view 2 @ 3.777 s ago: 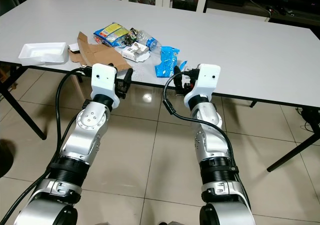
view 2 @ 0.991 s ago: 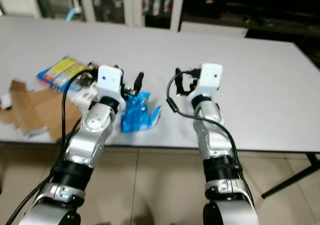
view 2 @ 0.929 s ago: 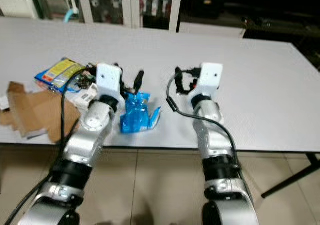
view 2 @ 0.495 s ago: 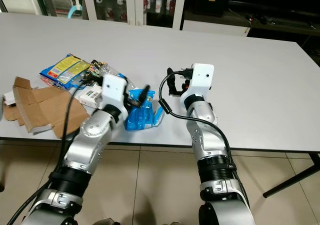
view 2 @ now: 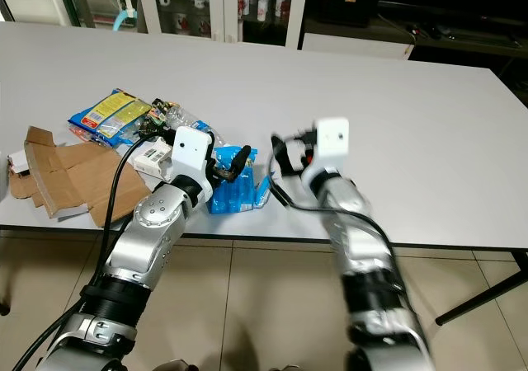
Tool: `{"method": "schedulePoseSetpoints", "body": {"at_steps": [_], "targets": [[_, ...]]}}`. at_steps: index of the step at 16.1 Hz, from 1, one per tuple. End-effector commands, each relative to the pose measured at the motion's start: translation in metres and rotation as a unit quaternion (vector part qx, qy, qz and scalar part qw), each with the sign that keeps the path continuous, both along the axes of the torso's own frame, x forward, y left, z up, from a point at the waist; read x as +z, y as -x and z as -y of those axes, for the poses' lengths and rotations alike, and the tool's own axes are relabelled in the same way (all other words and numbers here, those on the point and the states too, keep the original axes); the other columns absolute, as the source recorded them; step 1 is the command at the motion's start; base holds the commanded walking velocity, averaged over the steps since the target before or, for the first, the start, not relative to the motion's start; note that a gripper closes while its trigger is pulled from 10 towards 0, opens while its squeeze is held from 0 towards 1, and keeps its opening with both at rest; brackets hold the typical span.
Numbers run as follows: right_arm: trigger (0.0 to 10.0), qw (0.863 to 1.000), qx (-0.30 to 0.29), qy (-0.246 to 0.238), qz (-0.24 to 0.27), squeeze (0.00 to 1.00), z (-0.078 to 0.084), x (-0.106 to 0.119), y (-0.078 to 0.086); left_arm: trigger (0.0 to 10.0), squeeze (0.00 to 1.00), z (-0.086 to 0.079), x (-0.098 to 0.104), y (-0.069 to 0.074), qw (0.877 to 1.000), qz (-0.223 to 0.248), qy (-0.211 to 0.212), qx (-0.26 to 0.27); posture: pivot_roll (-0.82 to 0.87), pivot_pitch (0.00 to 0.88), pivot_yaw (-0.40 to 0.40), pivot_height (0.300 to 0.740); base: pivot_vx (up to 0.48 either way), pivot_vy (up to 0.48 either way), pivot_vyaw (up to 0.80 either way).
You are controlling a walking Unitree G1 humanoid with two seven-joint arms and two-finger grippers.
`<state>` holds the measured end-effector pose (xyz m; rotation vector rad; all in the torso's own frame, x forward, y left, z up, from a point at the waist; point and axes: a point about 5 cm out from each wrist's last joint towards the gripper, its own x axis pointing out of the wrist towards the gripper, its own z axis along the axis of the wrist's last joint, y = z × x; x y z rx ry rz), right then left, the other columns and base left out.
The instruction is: Picking trash to rubbish bin
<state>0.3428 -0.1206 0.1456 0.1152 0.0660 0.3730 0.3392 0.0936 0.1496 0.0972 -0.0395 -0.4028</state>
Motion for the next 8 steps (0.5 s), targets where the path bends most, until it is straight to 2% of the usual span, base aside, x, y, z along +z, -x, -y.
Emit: {"method": "schedulePoseSetpoints", "body": {"at_steps": [1, 3, 5, 8], "targets": [[10.0, 1.0, 0.019, 0.011, -0.003, 0.0, 0.005, 0.001, 0.004, 10.0, 0.0, 0.004, 0.005, 0.0, 1.0, 0.007, 0.0, -0.009, -0.07, 0.066, -0.097, 0.74, 0.0, 0.0, 0.0], [10.0, 0.999, 0.046, -0.006, -0.02, 0.0, 0.019, -0.001, 0.012, 10.0, 0.0, 0.005, 0.005, 0.001, 1.0, 0.004, 0.003, -0.015, -0.07, 0.066, -0.095, 0.74, 0.0, 0.0, 0.0], [10.0, 0.995, 0.097, -0.014, -0.013, 0.0, 0.023, 0.003, 0.023, 10.0, 0.0, 0.008, 0.004, 0.002, 1.0, -0.005, 0.017, -0.025, -0.07, 0.063, -0.093, 0.74, 0.0, 0.0, 0.0], [10.0, 0.993, 0.115, -0.015, -0.014, 0.0, 0.024, 0.004, 0.028, 10.0, 0.0, 0.009, 0.002, 0.001, 0.998, -0.022, 0.045, -0.024, -0.07, 0.065, -0.092, 0.74, 0.0, 0.0, 0.0]]}}
